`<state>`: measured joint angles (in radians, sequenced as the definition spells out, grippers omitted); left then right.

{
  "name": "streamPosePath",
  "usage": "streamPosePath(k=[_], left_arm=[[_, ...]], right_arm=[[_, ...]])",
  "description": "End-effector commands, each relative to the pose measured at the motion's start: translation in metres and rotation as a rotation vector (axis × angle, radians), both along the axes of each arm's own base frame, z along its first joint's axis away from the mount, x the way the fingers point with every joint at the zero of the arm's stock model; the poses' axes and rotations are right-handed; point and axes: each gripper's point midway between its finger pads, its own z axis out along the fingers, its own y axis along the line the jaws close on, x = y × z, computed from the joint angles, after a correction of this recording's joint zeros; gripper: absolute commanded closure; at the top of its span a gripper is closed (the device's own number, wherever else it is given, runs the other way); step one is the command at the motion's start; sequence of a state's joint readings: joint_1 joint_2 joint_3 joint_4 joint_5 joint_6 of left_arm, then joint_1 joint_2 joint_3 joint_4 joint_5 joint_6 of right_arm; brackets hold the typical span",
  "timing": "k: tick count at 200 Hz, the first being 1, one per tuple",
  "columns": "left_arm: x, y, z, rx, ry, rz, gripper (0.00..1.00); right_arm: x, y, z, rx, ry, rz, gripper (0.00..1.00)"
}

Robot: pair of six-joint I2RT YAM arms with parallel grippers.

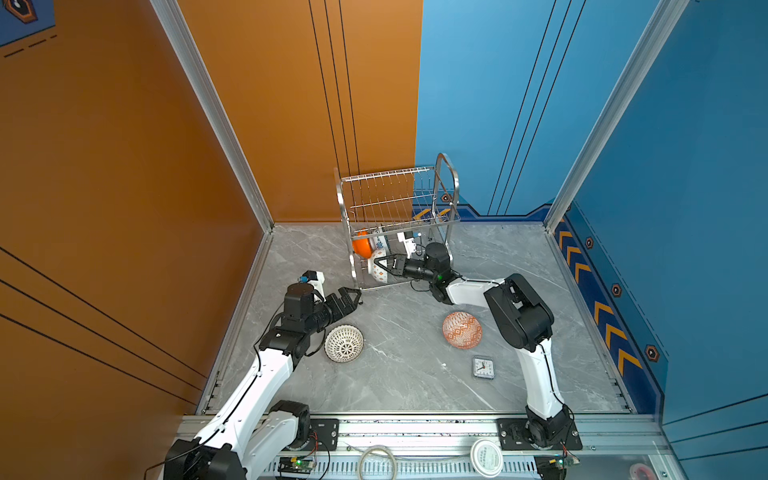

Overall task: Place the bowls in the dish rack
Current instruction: 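Carry the green bowl with the right gripper into the rack's lower tier, then push the green bowl upright into the rack slots beside the orange bowl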

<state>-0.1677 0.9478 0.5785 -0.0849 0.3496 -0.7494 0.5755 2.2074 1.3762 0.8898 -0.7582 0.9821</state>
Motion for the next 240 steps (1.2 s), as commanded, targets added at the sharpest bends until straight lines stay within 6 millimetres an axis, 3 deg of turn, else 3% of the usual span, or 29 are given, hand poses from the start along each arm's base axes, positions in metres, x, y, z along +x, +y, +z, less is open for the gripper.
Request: streamPosePath(k=[1,161,240], left_arm=[[0.003,-0.004,0.007,0.006,-0.02,-0.019,0.02],[0.004,-0.003,0.003,0.023,-0.006,-0.017,0.02],[0.002,-0.003,0.002,0.024,-0.008,-0.018,0.02]], right_arm=[[0.002,0.003,0.041,0.09,-0.097,0.024,1.0],[0.002,0.026,0.029,0.133,-0.058,0.051,1.0],[0.007,0.032,0.009,0.122,-0.019,0.037,1.0]])
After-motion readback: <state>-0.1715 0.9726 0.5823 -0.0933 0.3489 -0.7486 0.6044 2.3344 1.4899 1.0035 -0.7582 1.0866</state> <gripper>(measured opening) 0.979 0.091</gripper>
